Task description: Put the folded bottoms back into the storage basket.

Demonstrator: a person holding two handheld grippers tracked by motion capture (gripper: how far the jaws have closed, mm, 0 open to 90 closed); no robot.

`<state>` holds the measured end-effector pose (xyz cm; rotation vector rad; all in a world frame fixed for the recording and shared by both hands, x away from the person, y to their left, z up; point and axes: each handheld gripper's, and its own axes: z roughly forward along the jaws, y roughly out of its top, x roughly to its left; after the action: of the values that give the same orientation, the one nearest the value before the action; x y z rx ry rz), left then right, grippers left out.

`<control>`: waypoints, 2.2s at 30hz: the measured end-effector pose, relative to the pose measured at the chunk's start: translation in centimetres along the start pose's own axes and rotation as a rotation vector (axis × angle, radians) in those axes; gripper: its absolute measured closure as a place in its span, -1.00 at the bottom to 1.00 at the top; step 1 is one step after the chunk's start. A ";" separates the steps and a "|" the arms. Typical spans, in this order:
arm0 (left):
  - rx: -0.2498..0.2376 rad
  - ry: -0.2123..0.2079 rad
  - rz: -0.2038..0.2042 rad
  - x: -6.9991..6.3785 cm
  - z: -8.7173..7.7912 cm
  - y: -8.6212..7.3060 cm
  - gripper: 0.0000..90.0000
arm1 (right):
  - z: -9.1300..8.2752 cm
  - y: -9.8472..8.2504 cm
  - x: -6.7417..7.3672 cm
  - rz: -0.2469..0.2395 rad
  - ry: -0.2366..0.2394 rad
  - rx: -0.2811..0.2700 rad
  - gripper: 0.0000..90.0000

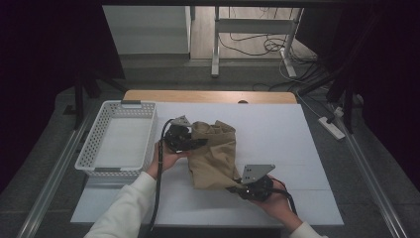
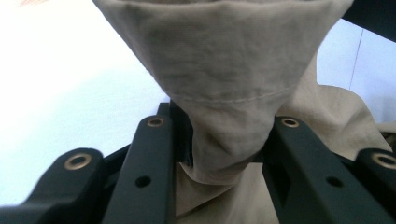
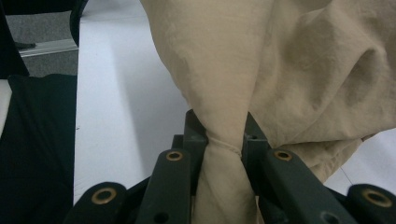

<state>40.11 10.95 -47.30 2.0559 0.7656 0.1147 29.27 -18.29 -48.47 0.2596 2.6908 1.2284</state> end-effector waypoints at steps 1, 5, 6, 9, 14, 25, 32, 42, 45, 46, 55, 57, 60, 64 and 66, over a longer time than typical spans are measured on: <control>0.001 0.000 0.001 0.0 -0.1 -0.1 0.57 | 0.0 0.0 0.0 0.001 0.003 -0.002 0.72; -0.007 0.003 0.005 -0.2 -0.5 0.0 0.57 | 0.0 0.1 0.1 0.001 0.003 -0.011 0.72; -0.009 0.005 0.007 -0.3 -0.6 0.0 0.57 | 0.0 0.1 0.1 0.001 0.003 -0.011 0.72; -0.013 0.009 0.013 -0.5 -1.1 0.1 0.58 | 0.0 0.3 0.2 0.004 0.008 -0.024 0.72; -0.021 0.012 0.016 -0.6 -1.7 0.1 0.57 | 0.0 0.4 0.4 0.003 0.009 -0.034 0.72; -0.037 0.019 0.032 -1.1 -2.8 0.4 0.58 | 0.0 0.7 0.6 -0.003 0.011 -0.055 0.72; -0.049 0.019 0.039 -1.3 -3.5 0.6 0.58 | -0.1 1.0 0.6 -0.008 0.009 -0.072 0.72; -0.073 0.021 0.054 -1.5 -4.4 0.9 0.58 | -0.3 1.5 0.7 -0.011 0.003 -0.098 0.72; -0.078 0.023 0.062 -1.6 -4.8 1.1 0.58 | -0.4 1.7 0.7 -0.019 0.002 -0.100 0.72; -0.080 0.022 0.063 -1.7 -4.9 1.1 0.58 | -0.4 1.7 0.7 -0.019 0.002 -0.100 0.72; -0.099 0.024 0.076 -1.6 -6.4 1.4 0.58 | -0.4 2.7 0.6 -0.029 -0.001 -0.121 0.72; -0.104 0.025 0.076 -1.6 -6.7 1.5 0.58 | -0.3 3.0 0.7 -0.035 -0.003 -0.124 0.72; -0.109 0.028 0.075 -1.6 -7.1 1.5 0.58 | -0.2 3.2 0.7 -0.039 -0.003 -0.125 0.72; -0.119 0.036 0.079 -1.5 -7.6 1.6 0.58 | -0.1 3.7 0.7 -0.047 -0.003 -0.128 0.72; -0.125 0.039 0.077 -1.4 -7.9 1.6 0.58 | -0.1 4.1 0.6 -0.046 -0.005 -0.140 0.72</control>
<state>36.87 15.25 -41.17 1.9693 0.6854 0.2405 29.00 -15.59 -45.39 0.1804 2.5767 1.3918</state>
